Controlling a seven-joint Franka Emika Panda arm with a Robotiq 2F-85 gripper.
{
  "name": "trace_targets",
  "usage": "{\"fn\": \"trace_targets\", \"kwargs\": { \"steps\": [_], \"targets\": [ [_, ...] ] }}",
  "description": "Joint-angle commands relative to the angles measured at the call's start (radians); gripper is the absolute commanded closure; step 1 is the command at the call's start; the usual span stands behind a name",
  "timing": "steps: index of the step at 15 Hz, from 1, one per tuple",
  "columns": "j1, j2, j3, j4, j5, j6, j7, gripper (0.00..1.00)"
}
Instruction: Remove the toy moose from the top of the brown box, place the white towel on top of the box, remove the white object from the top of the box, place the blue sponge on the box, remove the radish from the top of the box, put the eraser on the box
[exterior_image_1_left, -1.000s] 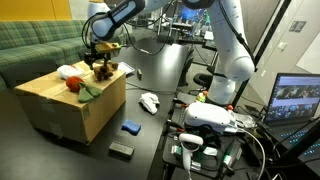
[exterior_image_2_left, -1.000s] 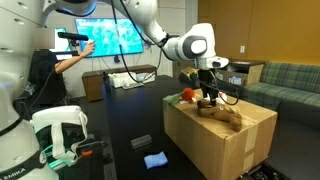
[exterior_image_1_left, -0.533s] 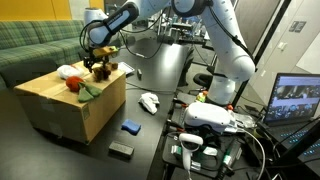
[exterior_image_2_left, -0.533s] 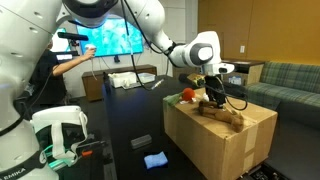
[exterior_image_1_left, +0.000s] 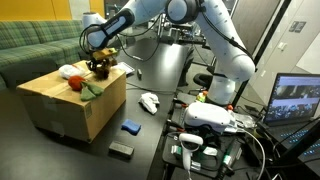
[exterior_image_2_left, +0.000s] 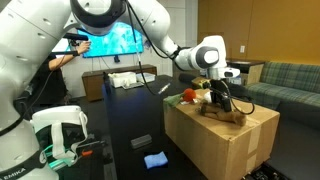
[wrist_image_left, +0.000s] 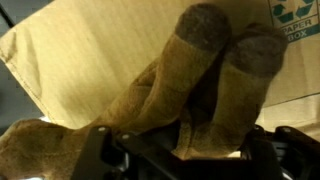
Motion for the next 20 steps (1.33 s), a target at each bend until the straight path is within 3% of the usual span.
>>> {"fn": "trace_targets", "kwargs": {
  "steps": [1,5,9,15,20],
  "targets": [
    [-0.008,-0.012,0.0,0.014,-0.007,-0.041,-0.045,0.85],
    [-0.001,-0.113,0.002,-0.084,-0.013,-0.029,-0.069,0.94],
    [-0.009,-0.248,-0.001,-0.22,-0.019,-0.016,-0.087,0.88],
    [-0.067,-0.51,-0.015,-0.524,-0.03,-0.005,-0.124,0.88],
    [-0.138,-0.609,-0.014,-0.789,-0.025,0.07,-0.177,0.89]
  ]
}}
